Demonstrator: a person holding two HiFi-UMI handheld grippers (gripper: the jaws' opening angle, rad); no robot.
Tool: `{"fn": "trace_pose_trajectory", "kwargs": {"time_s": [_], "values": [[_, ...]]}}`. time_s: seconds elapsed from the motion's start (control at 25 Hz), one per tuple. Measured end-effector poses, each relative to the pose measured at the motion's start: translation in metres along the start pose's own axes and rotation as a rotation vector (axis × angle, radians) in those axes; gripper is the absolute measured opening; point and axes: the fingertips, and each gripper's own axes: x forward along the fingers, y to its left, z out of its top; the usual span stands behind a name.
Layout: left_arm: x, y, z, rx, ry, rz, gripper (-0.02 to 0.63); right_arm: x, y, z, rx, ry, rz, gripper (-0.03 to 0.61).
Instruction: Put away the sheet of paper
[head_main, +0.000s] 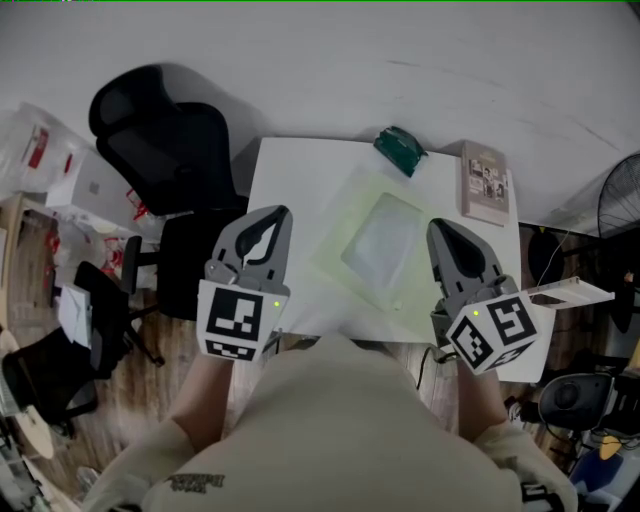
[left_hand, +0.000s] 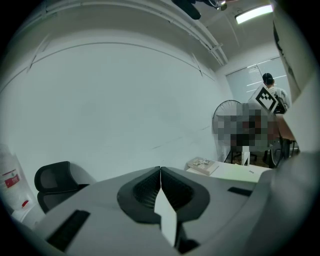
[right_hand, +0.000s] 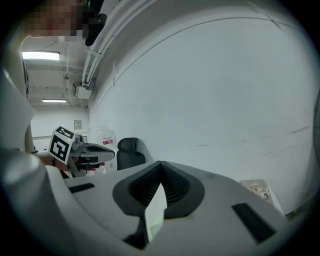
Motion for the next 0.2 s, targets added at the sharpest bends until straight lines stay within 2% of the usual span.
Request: {"fn": "trace_pose_trajectory", "kwargs": {"time_s": [0.2], "values": [[-0.0023, 0.0005, -0.0006, -0.020, -0.003, -0.024, 0.021, -0.0002, 0.0018, -0.0019, -0.014, 0.013, -0.013, 0.021]]}}
